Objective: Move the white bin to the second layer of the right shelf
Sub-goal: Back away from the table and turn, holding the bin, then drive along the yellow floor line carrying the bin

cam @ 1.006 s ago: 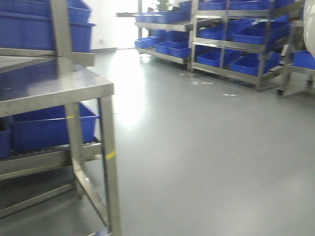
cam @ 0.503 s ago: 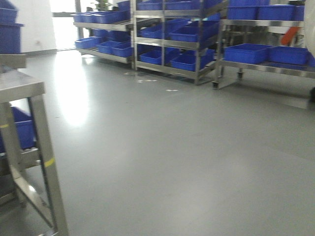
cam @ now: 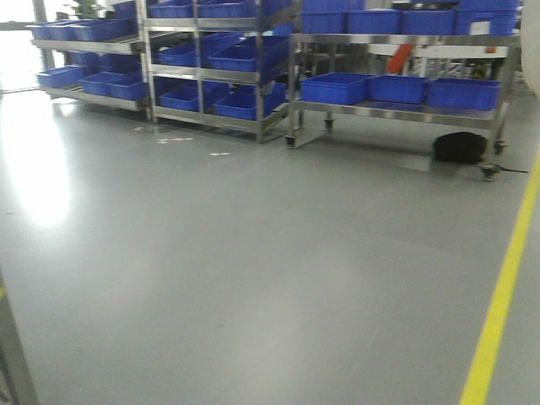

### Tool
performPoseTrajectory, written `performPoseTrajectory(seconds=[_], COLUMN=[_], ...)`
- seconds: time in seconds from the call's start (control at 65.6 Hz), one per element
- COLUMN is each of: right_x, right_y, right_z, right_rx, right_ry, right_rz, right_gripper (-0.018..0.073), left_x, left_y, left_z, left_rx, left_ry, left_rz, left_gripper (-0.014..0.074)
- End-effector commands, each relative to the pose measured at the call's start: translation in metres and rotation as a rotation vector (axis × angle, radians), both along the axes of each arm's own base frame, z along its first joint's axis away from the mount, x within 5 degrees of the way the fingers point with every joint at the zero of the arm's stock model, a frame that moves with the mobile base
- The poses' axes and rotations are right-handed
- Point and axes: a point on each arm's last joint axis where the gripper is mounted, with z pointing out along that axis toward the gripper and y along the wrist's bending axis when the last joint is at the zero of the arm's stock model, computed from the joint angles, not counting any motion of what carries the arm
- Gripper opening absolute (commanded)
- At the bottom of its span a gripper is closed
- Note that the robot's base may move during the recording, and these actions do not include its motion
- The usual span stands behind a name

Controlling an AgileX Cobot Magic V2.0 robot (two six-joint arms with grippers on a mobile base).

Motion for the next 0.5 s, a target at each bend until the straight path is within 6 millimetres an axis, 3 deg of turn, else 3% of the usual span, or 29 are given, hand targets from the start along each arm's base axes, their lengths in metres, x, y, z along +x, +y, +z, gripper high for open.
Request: performPoseTrajectory(seconds=[0.0, 0.488], right_x=[0.0014, 0.0014], right_y=[0.0003, 0.0003], right_z=[0.0189, 0.0189], right_rx=[0.015, 0.015], right_ry=[-0.131, -0.131], right_rz=[0.003, 0.003], right_gripper=[0.0024, 0.0024], left_x=[-0.0002, -0.0002], left_y=[0.0005, 0.0005], left_z=[-0.0027, -0.0027], left_rx=[-0.023, -0.023], left_ry=[-0.064, -0.064], left_rz=[0.003, 0.003], left_gripper=[0.0085, 0.0085])
